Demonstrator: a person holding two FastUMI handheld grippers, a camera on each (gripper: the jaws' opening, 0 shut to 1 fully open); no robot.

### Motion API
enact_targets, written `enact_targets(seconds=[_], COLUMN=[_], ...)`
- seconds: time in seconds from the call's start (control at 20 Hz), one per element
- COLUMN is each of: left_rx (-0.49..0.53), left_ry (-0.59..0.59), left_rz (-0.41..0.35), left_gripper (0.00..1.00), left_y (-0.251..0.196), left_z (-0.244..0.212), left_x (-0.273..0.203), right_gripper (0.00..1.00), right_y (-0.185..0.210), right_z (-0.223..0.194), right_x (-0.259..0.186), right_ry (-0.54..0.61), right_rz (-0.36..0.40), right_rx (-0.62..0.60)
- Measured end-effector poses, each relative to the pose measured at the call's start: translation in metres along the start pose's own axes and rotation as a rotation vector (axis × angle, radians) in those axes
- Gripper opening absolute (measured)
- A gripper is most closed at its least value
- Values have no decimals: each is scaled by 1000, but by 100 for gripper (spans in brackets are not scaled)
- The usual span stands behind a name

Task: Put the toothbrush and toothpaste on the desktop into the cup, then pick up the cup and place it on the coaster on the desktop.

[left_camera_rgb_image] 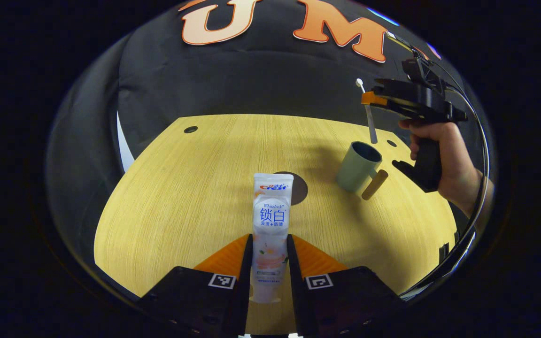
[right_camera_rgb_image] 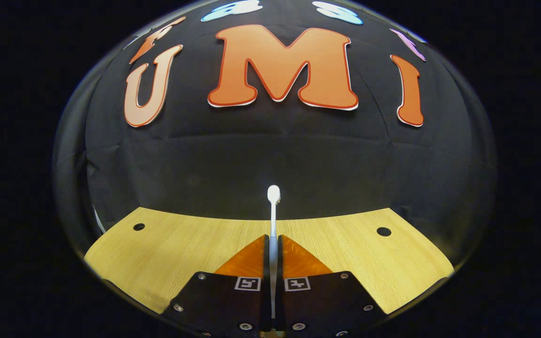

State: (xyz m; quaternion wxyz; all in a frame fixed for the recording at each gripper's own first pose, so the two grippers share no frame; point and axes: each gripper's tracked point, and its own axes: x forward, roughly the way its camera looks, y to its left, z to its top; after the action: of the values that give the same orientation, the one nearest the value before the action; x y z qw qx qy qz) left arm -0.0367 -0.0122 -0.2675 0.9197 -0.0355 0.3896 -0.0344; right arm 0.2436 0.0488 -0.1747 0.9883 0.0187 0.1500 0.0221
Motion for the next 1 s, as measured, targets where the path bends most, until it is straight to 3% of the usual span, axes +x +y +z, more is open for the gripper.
enact_targets(seconds=[1.0], left_rx=[-28], left_ry=[-2], left_rz=[3], left_gripper=[39], left_y=[16], left_z=[4], left_x=[12], right_gripper=[7], right_y=[-4], right_z=[-53], right_x=[-14], right_ry=[23], right_rz=[-23], right_rx=[-18])
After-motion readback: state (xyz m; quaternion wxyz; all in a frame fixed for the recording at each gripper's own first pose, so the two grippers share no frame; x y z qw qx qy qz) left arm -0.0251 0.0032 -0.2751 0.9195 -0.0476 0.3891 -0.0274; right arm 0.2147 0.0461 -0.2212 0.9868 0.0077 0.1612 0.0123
